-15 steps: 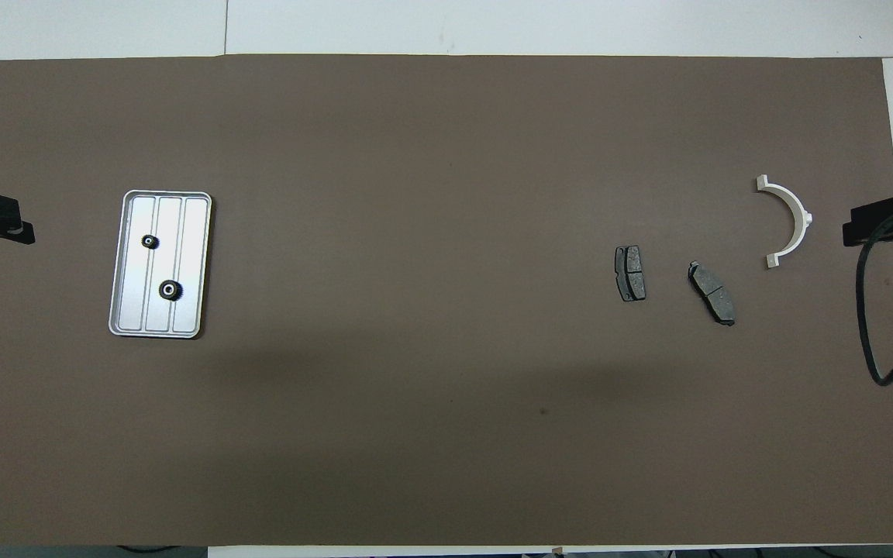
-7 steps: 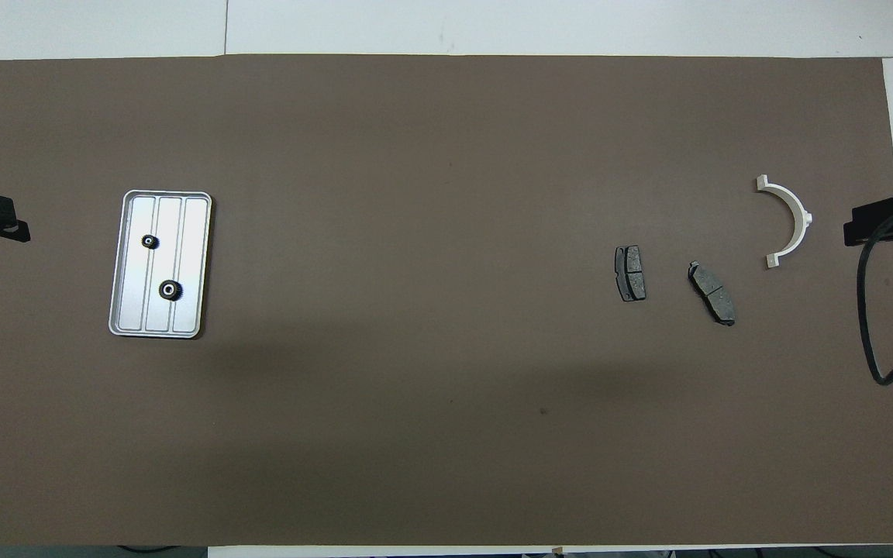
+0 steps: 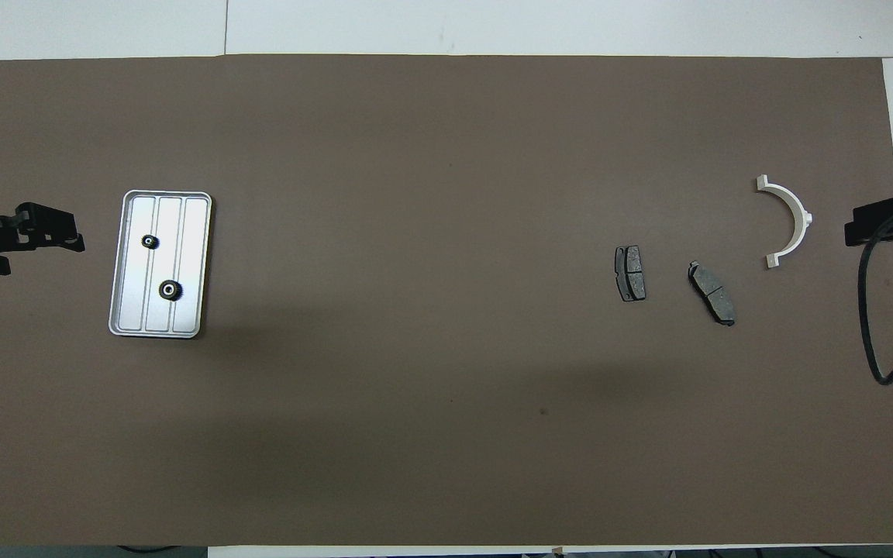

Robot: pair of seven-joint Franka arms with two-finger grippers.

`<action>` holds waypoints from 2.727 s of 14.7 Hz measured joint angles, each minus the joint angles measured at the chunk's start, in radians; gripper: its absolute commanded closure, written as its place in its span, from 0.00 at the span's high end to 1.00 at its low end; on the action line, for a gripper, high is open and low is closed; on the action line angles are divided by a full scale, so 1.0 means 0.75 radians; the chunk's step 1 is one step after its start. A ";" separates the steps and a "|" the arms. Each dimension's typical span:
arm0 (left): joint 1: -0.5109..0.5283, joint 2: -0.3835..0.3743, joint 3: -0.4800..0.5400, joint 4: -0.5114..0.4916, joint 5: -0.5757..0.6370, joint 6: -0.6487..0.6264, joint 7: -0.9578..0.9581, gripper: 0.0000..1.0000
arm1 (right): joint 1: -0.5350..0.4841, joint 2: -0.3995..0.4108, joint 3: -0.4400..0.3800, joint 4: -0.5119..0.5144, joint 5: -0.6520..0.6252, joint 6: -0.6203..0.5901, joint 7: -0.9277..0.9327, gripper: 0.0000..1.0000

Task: Place bearing gear from tray to pile
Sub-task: 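Reach the left gripper to the nearer black bearing on the tray, then grasp the black bearing with the left gripper and lift it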

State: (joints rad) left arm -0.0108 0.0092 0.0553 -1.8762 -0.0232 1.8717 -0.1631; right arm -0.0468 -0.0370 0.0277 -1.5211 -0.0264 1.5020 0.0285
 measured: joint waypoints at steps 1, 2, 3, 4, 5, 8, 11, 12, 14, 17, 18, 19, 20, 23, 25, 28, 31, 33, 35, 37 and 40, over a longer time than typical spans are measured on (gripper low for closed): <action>-0.003 0.006 0.000 -0.036 0.002 0.045 0.000 1.00 | 0.000 0.000 0.000 0.000 0.000 0.000 0.000 1.00; -0.007 0.012 0.000 -0.077 0.004 0.094 0.000 1.00 | 0.000 0.000 0.000 0.000 0.000 0.000 0.000 1.00; -0.010 0.018 0.000 -0.119 0.005 0.149 0.000 1.00 | 0.000 0.000 0.000 0.000 0.000 0.000 0.000 1.00; -0.012 0.024 0.000 -0.169 0.005 0.213 0.000 1.00 | 0.000 0.000 0.000 0.000 0.000 0.000 0.000 1.00; -0.013 0.030 0.000 -0.222 0.005 0.274 0.000 0.99 | 0.000 0.000 0.000 0.000 0.000 0.000 0.000 1.00; -0.016 0.048 -0.001 -0.338 0.005 0.406 -0.004 0.99 | 0.000 0.000 0.000 0.000 0.000 0.000 0.000 1.00; -0.033 0.102 -0.004 -0.370 0.005 0.489 -0.016 0.98 | 0.000 0.000 0.000 0.000 0.000 0.000 0.000 1.00; -0.036 0.130 -0.004 -0.374 0.005 0.517 -0.017 0.95 | 0.000 0.000 0.000 -0.001 0.000 0.000 0.000 1.00; -0.038 0.183 -0.004 -0.376 0.005 0.563 -0.017 0.88 | 0.000 0.000 0.000 -0.001 0.000 0.000 0.000 1.00; -0.049 0.228 -0.004 -0.375 0.005 0.591 -0.017 0.86 | 0.000 0.000 0.000 -0.001 0.000 0.000 0.000 1.00; -0.056 0.237 -0.005 -0.375 0.005 0.603 -0.017 0.86 | 0.000 0.000 0.000 -0.001 0.000 0.000 0.000 1.00; -0.063 0.243 -0.005 -0.375 0.005 0.606 -0.017 0.86 | 0.000 0.000 0.000 -0.001 0.000 0.000 0.000 1.00; -0.067 0.246 -0.005 -0.375 0.005 0.607 -0.017 0.83 | 0.000 0.000 0.000 -0.001 0.000 0.000 0.000 1.00; -0.069 0.247 -0.003 -0.375 0.005 0.608 -0.017 0.71 | 0.000 0.000 0.001 -0.002 0.000 0.000 0.000 1.00; -0.068 0.247 0.000 -0.375 0.005 0.608 -0.017 0.63 | 0.000 0.000 0.001 -0.002 0.000 0.000 0.000 1.00; -0.068 0.247 0.002 -0.375 0.005 0.608 -0.017 0.63 | 0.000 0.000 0.001 -0.003 0.000 0.000 0.000 1.00; -0.068 0.248 0.002 -0.376 0.005 0.608 -0.017 0.63 | 0.000 0.000 0.002 -0.004 0.000 0.000 0.000 1.00; -0.068 0.249 0.003 -0.379 0.005 0.608 -0.017 0.63 | 0.000 0.000 0.002 -0.005 0.000 0.000 0.000 1.00; -0.068 0.249 0.003 -0.383 0.005 0.608 -0.017 0.63 | 0.000 0.000 0.002 -0.006 0.000 0.000 0.000 1.00; -0.068 0.249 0.004 -0.387 0.005 0.608 -0.017 0.63 | 0.000 0.000 0.002 -0.007 0.000 0.000 0.000 1.00; -0.068 0.249 0.004 -0.391 0.005 0.608 -0.017 0.63 | 0.000 0.000 0.002 -0.007 0.000 0.000 0.000 1.00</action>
State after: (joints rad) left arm -0.0615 0.1963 0.0580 -2.1693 -0.0194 2.3274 -0.1760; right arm -0.0467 -0.0368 0.0289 -1.5266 -0.0264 1.5020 0.0285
